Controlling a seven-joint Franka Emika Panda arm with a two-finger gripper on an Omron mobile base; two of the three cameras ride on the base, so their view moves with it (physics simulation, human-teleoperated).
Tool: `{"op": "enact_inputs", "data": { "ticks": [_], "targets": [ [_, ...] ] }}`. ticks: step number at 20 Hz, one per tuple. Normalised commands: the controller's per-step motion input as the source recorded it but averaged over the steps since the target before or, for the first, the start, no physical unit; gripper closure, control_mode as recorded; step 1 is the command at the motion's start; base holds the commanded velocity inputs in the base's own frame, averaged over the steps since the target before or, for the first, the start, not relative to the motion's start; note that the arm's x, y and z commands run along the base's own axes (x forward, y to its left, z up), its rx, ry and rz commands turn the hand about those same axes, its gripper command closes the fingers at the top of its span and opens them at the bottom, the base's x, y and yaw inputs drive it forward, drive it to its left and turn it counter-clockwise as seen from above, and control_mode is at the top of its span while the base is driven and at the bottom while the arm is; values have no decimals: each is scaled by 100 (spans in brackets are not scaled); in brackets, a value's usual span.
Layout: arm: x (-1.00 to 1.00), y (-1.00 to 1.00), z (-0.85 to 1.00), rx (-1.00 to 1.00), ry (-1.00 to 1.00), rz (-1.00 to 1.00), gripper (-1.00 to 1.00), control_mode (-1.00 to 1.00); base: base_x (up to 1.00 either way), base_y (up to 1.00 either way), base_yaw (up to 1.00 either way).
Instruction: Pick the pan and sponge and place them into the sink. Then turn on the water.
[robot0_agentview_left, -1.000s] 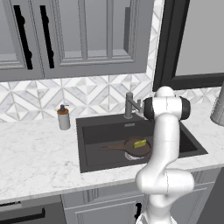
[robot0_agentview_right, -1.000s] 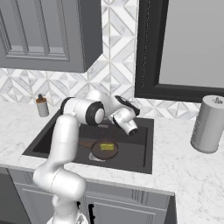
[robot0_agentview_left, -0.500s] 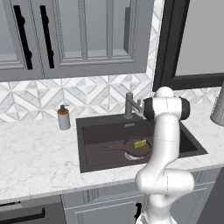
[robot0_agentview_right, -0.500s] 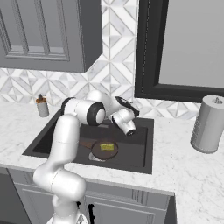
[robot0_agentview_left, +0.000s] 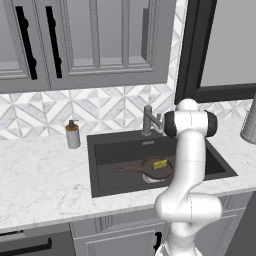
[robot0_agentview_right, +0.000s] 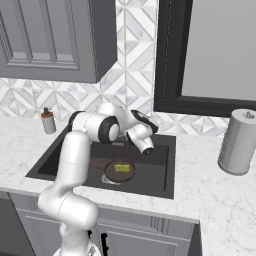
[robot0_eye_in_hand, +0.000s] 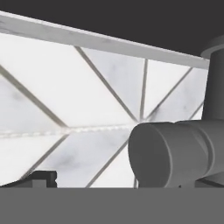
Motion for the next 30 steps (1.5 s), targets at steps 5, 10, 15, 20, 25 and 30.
{"op": "enact_inputs", "data": {
  "ticks": [5, 10, 15, 20, 25, 30],
  "targets": [
    [54, 0, 0, 1, 0, -7, 100, -100, 0, 0, 0],
    [58, -45, 2, 11, 0, -3, 100, -100, 0, 0, 0],
    [69, -86, 0, 22, 3, 0, 100, -100, 0, 0, 0],
    [84, -97, 0, 24, 15, -1, 100, -100, 0, 0, 0],
    [90, -96, -2, 21, 33, -3, 100, -100, 0, 0, 0],
    [51, -79, 18, 20, 27, -2, 100, -100, 0, 0, 0]
  ]
}}
